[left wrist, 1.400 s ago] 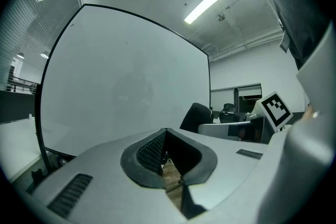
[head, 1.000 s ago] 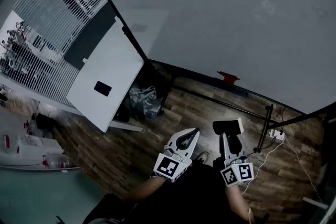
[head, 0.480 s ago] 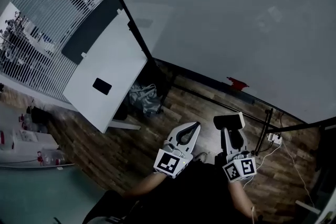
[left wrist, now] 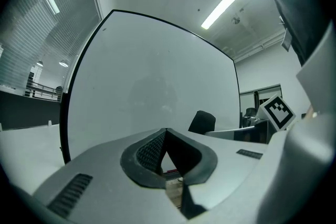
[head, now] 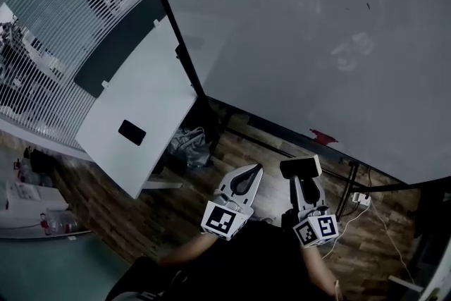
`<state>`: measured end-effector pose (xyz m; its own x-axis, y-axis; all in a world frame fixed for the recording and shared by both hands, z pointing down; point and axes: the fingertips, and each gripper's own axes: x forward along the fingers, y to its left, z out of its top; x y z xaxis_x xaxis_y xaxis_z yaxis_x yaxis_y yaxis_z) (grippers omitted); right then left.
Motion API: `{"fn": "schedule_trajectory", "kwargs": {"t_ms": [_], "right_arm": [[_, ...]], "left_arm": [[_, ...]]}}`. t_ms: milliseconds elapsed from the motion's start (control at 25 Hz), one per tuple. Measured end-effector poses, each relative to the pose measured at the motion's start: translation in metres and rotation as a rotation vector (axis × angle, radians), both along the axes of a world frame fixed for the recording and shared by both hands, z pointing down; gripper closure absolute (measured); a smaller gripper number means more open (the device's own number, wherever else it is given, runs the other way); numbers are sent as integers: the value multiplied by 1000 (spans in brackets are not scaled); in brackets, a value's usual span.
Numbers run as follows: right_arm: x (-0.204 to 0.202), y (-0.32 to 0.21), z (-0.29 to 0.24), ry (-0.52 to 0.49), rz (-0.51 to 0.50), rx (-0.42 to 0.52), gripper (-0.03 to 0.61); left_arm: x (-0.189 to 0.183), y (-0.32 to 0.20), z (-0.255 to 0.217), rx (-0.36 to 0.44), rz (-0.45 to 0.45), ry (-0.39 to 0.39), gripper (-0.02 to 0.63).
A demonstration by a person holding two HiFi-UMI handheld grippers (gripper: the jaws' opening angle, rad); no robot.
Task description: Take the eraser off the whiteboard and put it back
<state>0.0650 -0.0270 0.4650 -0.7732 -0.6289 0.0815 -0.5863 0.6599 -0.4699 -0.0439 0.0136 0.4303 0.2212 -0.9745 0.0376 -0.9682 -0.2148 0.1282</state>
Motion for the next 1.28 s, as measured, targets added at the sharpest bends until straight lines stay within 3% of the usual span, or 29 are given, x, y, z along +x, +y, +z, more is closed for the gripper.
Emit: {"fn": "schedule_trajectory", "kwargs": {"t_ms": [720, 920, 1280], "right_arm": [[-71, -17, 32, -50, 139, -159, 425], [-85, -27, 58, -136, 169, -315, 425], [-85, -58, 105, -198, 268, -478, 425]], "left_arm": [[-81, -5, 15, -18, 59, 50, 614], [-90, -9, 18, -32, 45, 76, 614], [-90, -30, 30, -70, 46, 93, 614]]}}
